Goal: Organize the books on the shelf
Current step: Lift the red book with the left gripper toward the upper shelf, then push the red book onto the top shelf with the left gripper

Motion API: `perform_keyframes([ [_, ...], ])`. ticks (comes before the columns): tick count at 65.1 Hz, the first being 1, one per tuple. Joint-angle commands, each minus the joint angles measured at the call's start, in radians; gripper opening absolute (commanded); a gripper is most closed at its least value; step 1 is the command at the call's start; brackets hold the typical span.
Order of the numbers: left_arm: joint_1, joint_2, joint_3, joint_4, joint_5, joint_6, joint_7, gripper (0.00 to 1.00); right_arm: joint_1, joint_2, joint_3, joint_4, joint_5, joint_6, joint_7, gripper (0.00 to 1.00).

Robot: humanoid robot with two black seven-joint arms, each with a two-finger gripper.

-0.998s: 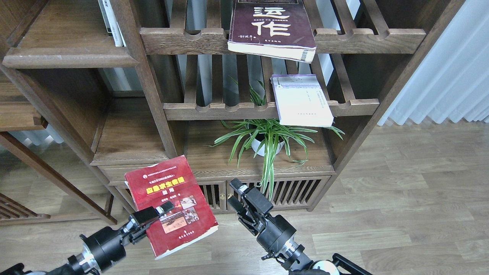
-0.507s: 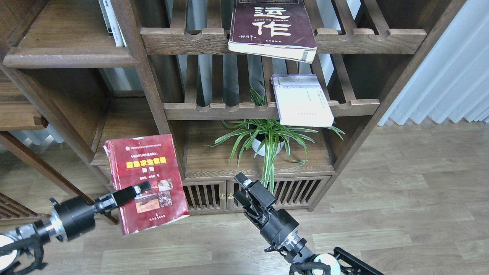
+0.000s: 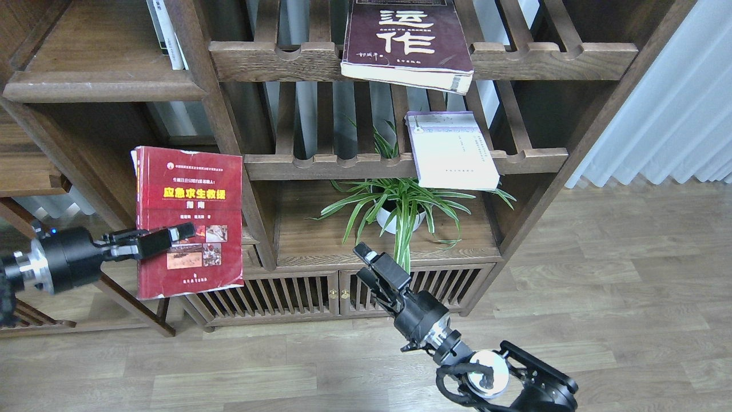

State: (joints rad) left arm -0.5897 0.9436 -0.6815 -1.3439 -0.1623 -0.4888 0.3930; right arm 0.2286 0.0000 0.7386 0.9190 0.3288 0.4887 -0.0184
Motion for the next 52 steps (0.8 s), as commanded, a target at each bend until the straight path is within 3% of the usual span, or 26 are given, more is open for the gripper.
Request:
perform_keyframes([
  [1, -0.062, 0.026, 0.000, 0.000, -0.005, 0.000, 0.001, 0.09, 0.009, 0.000, -0.005, 0.000, -0.005, 0.000, 0.000, 0.98],
  [35, -0.128, 0.162, -0.012, 0.003, -0.019, 0.000, 0.000, 0.09, 0.018, 0.000, -0.005, -0.002, -0.034, 0.000, -0.002, 0.98],
  [52, -0.246, 0.228, -0.003, 0.066, -0.062, 0.000, 0.009, 0.08, 0.021, 0.000, -0.005, -0.002, -0.036, 0.000, -0.002, 0.98],
])
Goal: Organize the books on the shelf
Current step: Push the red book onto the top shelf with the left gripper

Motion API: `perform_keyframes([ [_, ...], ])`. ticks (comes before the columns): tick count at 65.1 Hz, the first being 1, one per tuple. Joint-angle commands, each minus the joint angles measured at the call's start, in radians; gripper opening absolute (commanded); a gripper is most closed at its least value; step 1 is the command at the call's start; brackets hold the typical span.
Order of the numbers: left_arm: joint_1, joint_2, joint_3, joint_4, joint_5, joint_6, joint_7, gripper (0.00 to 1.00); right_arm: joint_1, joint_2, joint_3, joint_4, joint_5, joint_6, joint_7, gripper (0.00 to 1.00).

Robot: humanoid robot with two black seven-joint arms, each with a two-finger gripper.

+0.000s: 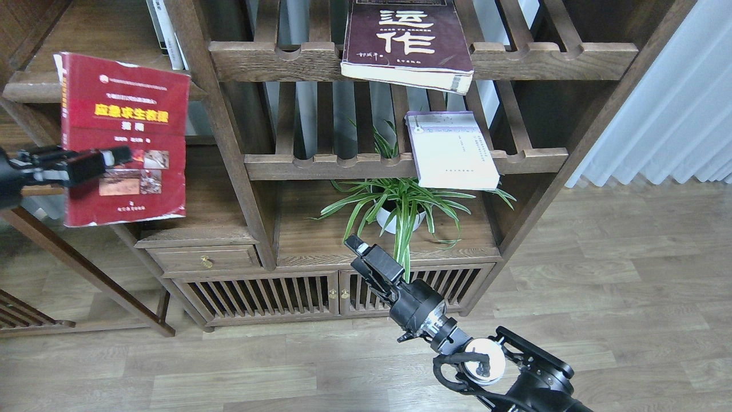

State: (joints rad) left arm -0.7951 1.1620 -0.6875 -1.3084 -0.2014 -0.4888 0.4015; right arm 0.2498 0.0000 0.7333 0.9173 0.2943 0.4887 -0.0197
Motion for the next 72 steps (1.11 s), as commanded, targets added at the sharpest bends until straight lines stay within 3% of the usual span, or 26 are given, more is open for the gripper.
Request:
perform_keyframes([
  [1, -0.041, 0.010, 0.002, 0.035, -0.030, 0.000, 0.000, 0.07, 0.000, 0.000, 0.000, 0.000, -0.001, 0.000, 0.001, 0.98],
  [20, -0.125, 0.004, -0.010, 0.172, -0.116, 0.000, 0.003, 0.02, 0.002, 0.000, 0.000, 0.002, -0.003, 0.000, 0.000, 0.98],
  [31, -0.225, -0.018, -0.007, 0.236, -0.116, 0.000, 0.069, 0.03, 0.002, 0.000, 0.000, 0.002, -0.003, 0.000, 0.000, 0.98],
  [41, -0.260, -0.107, -0.012, 0.285, -0.107, 0.000, 0.086, 0.03, 0.002, 0.000, 0.000, 0.002, -0.003, 0.000, 0.000, 0.98],
  [72, -0.280, -0.143, -0.130, 0.350, 0.045, 0.000, 0.076, 0.00, 0.005, 0.000, 0.000, 0.002, -0.003, 0.000, 0.000, 0.98],
])
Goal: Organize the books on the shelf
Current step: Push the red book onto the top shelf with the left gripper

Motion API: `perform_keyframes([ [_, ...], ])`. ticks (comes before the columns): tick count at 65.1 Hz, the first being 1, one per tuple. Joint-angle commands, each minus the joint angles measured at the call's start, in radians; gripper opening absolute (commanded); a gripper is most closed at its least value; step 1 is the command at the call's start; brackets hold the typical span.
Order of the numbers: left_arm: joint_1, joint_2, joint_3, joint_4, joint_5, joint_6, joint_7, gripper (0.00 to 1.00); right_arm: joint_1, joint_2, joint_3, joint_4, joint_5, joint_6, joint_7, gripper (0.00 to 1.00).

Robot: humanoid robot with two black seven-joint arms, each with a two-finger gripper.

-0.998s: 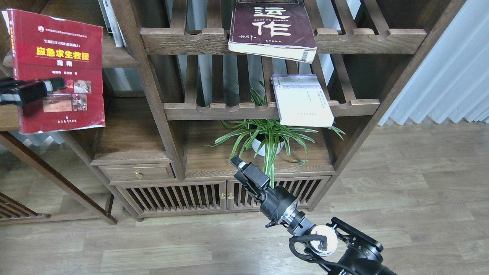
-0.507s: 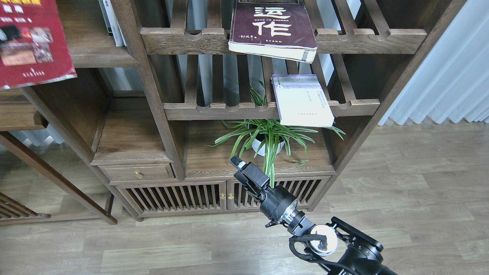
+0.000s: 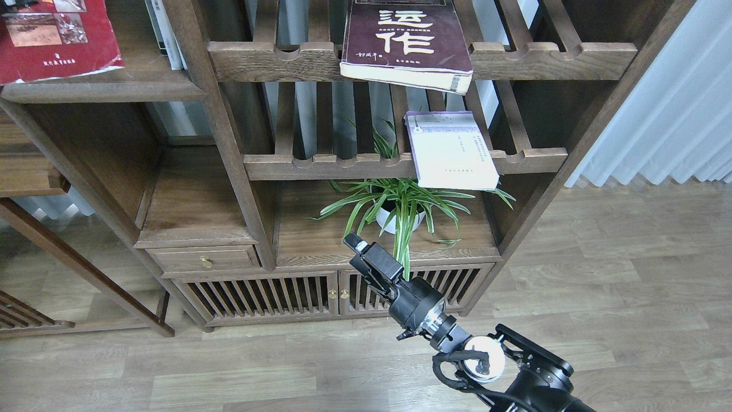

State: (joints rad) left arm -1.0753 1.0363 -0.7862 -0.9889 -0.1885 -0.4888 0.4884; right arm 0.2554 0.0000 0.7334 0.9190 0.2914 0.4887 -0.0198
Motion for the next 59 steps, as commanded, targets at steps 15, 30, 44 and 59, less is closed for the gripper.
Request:
perform_keyframes([
  [15, 0.002, -0.096, -0.100, 0.079, 0.213, 0.000, -0.178, 0.00, -0.001, 0.000, 0.001, 0.000, 0.000, 0.000, 0.001, 0.98],
  [30, 0.006, -0.180, -0.146, 0.079, 0.406, 0.000, -0.382, 0.00, -0.001, 0.000, 0.000, 0.006, 0.000, 0.000, 0.001, 0.98],
  [44, 0.018, -0.167, -0.151, 0.081, 0.541, 0.000, -0.539, 0.00, -0.001, 0.000, 0.000, 0.009, 0.000, 0.000, 0.001, 0.98],
  [59, 0.046, -0.196, -0.139, 0.062, 0.547, 0.000, -0.591, 0.00, -0.004, 0.000, 0.000, 0.011, -0.001, 0.000, 0.001, 0.98],
])
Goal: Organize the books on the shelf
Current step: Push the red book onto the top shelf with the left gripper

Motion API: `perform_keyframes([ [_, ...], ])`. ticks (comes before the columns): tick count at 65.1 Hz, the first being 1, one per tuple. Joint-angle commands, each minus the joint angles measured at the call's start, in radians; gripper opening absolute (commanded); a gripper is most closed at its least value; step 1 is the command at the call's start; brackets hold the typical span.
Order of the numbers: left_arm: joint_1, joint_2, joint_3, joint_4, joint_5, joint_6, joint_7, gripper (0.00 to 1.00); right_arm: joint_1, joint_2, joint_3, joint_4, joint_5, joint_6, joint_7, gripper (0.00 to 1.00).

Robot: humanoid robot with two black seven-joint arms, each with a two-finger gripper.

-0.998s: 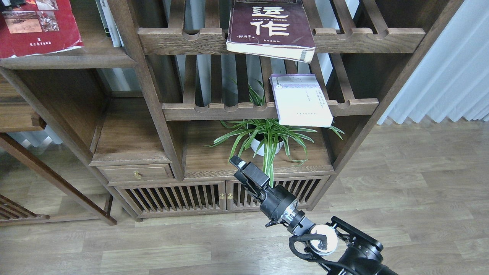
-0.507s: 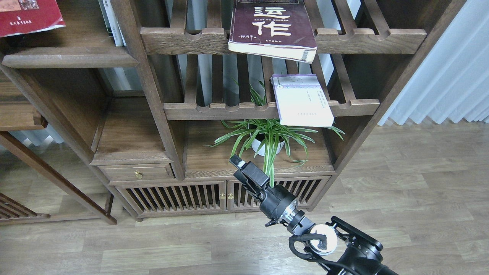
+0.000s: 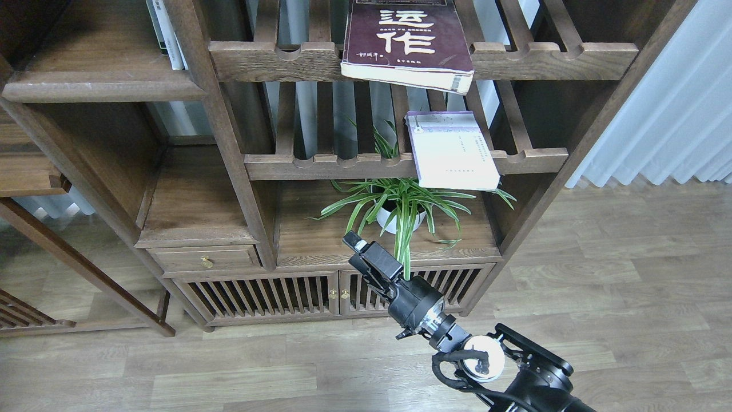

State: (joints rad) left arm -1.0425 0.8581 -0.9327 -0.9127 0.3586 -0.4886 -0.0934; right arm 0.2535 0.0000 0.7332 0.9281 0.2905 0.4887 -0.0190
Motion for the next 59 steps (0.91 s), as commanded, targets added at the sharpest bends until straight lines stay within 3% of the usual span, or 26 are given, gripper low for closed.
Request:
perform_keyframes([
  [1, 0.016, -0.021, 0.008, -0.014, 0.000, 0.000, -0.009, 0.00, -0.002, 0.000, 0.000, 0.001, -0.001, 0.000, 0.001, 0.98],
  [6, 0.021, -0.042, 0.006, -0.025, 0.000, 0.000, -0.015, 0.00, -0.004, 0.000, 0.000, 0.001, -0.001, 0.000, 0.001, 0.98],
  [11, 0.025, -0.064, 0.006, -0.037, 0.000, 0.091, -0.025, 0.00, -0.005, 0.000, 0.000, 0.003, -0.001, 0.000, 0.001, 0.98],
  [12, 0.032, -0.088, 0.008, -0.038, 0.000, 0.173, -0.044, 0.00, -0.007, 0.000, 0.000, 0.003, 0.001, 0.000, 0.001, 0.98],
  [14, 0.033, -0.099, 0.008, -0.038, 0.000, 0.212, -0.057, 0.00, -0.007, 0.000, 0.000, 0.005, 0.001, 0.000, 0.001, 0.98],
  [25, 0.044, -0.113, 0.020, -0.069, 0.003, 0.352, -0.077, 0.00, -0.007, 0.000, 0.002, 0.005, 0.001, 0.000, 0.001, 0.98],
  [33, 0.056, -0.188, 0.020, -0.069, 0.022, 0.439, -0.101, 0.00, -0.007, 0.000, 0.002, 0.005, 0.001, 0.000, 0.001, 0.98],
  [52, 0.059, -0.298, 0.018, -0.045, 0.085, 0.533, -0.101, 0.00, -0.005, 0.000, 0.003, 0.006, 0.001, 0.000, 0.001, 0.98],
  [59, 0.062, -0.309, 0.022, -0.022, 0.091, 0.547, -0.120, 0.00, -0.005, 0.000, 0.002, 0.006, 0.001, 0.000, 0.001, 0.98],
])
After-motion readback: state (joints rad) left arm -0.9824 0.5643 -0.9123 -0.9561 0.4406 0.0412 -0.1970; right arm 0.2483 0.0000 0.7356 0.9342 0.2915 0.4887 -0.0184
